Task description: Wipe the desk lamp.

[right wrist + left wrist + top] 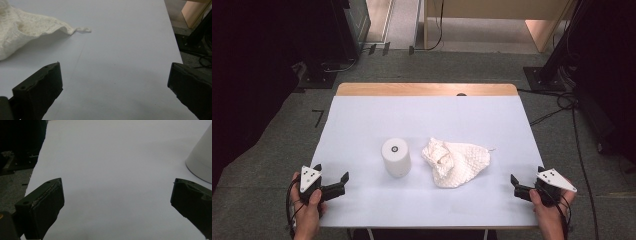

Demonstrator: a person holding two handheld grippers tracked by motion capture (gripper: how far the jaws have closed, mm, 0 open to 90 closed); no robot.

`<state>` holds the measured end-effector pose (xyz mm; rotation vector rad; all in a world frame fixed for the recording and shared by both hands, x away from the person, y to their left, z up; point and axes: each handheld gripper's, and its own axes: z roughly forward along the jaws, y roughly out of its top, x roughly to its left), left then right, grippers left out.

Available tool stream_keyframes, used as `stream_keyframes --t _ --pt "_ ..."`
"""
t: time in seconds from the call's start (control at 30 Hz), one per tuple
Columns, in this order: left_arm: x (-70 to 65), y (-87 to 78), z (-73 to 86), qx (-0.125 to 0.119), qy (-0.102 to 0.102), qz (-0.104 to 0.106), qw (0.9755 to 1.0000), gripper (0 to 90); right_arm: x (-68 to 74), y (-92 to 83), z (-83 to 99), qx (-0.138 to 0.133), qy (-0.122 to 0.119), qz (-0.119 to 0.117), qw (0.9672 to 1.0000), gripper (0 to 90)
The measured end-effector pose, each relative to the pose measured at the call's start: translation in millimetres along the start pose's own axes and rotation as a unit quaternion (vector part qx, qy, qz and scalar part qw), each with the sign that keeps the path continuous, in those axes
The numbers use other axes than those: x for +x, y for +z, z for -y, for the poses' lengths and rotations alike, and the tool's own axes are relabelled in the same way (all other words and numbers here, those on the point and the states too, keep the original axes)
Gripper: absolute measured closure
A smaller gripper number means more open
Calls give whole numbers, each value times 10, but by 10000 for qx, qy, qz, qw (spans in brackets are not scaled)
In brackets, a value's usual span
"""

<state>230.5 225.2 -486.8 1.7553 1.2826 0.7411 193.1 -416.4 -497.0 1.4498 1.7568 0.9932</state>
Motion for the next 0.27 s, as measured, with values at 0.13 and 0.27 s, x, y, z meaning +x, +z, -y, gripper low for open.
stream_keyframes --t 0.13,0.27 --pt "0 33 6 118 -27 31 9999 0 2 10 -1 56 28 -8 10000 0" --pt "-10 49 8 176 -3 18 9998 0 -2 14 -3 73 28 -22 10000 0"
